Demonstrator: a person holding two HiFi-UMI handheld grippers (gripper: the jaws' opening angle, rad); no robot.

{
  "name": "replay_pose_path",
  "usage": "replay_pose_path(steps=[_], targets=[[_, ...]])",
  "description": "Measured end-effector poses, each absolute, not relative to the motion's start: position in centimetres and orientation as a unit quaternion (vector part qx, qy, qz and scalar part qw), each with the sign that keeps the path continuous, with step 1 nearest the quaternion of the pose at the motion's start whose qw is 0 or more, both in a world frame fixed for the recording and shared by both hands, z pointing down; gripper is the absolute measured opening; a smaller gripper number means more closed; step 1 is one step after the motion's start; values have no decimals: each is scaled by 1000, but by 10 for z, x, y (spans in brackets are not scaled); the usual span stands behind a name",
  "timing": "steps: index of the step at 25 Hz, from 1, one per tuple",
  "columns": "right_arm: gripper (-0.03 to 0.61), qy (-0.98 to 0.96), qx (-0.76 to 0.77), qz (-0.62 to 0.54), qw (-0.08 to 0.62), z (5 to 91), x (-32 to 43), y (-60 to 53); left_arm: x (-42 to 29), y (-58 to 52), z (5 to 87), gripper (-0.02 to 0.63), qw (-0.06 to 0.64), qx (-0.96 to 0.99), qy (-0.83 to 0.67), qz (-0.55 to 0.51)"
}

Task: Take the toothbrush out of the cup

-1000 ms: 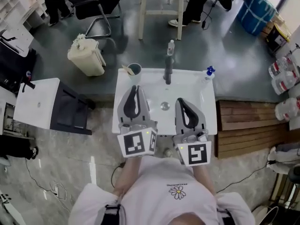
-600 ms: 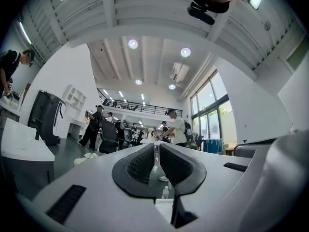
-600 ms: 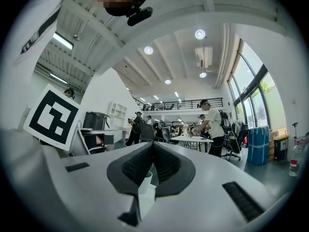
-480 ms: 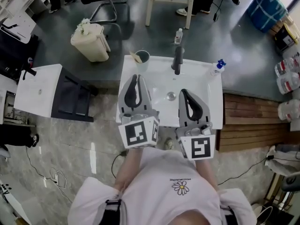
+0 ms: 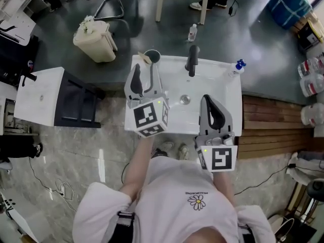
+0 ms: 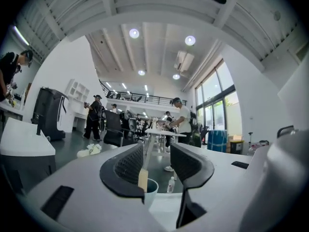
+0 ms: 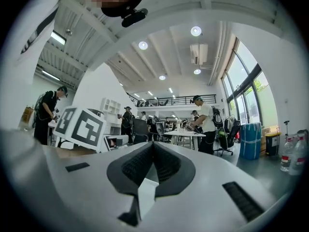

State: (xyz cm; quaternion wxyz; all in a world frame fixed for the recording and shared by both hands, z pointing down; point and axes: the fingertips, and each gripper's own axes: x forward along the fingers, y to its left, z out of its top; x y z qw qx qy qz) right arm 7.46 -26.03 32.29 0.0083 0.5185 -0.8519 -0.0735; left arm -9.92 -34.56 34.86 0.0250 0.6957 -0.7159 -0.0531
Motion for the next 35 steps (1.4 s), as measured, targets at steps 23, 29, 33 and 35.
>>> replay_pose_path(steps=[23,29,33,35], targets=[[12,-828,555,-64,37,335,97,-253,-119,-443,494,160,200,640,-741,26],[12,-822,564,-63,51,341,107,-251,-125,-450,498,140,186,635,-748,47],[12,-822,564,-66,39,336,106,-252,-130,-451,499,97,192,628,-753,46],[12,-823,563,-65,38,336,104,-252,-132,-451,500,77,192,624,-756,47]])
